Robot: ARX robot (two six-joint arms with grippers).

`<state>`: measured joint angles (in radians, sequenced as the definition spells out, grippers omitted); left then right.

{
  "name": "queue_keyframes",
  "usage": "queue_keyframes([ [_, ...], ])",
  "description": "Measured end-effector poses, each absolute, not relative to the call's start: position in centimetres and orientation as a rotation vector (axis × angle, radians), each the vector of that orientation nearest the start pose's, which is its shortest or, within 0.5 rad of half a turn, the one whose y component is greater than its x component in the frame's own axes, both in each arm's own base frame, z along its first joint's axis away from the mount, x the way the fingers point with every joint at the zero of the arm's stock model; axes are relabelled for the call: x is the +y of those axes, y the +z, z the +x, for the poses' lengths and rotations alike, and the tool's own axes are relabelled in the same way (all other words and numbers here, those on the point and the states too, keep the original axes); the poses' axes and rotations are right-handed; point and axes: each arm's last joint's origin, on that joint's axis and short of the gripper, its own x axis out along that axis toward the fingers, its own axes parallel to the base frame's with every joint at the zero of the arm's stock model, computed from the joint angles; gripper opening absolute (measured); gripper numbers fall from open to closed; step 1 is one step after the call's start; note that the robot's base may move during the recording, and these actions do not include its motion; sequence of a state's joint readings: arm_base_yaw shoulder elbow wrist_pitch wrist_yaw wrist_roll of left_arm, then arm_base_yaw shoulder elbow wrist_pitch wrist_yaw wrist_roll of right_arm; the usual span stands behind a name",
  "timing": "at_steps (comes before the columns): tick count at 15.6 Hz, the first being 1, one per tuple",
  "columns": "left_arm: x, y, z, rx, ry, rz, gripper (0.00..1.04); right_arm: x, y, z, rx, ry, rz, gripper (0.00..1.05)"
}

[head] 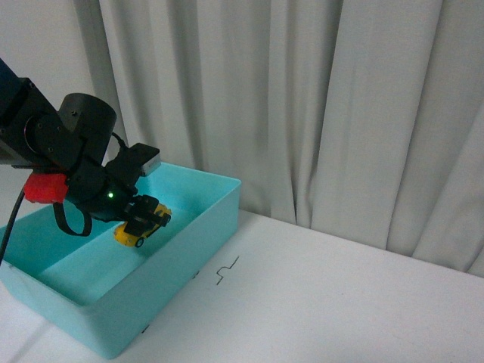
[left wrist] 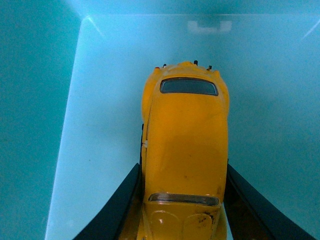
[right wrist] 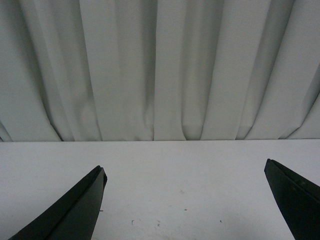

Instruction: Wind up and store yellow beetle toy

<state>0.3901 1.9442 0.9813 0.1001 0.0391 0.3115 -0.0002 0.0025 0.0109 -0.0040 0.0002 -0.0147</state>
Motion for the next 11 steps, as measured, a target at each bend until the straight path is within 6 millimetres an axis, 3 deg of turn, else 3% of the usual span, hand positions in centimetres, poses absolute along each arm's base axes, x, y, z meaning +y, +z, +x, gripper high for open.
queue_keyframes([
  [1, 13.7, 11.2, 34.0, 0.883, 0.165, 0.077, 0.68, 0.0, 16.7, 9.7, -0.004, -0.001, -0.015, 0.98],
  [4, 13.6, 13.7, 33.6, 0.834, 0.158, 0.08, 0.96, 0.0, 16.7, 9.7, -0.005, -0.001, -0.015, 0.98],
  [5, 13.7, 14.4, 33.4, 0.823, 0.153, 0.08, 1.0, 0.0, 16.7, 9.7, -0.005, -0.001, -0.014, 0.98],
  [9, 14.5, 17.1, 32.0, 0.75, 0.124, 0.051, 0.98, 0.0, 16.7, 9.7, -0.004, 0.0, -0.015, 0.98],
  [11, 14.7, 21.3, 28.8, 0.63, 0.118, 0.072, 0.98, 0.0, 16.7, 9.7, -0.005, -0.001, -0.015, 0.98],
])
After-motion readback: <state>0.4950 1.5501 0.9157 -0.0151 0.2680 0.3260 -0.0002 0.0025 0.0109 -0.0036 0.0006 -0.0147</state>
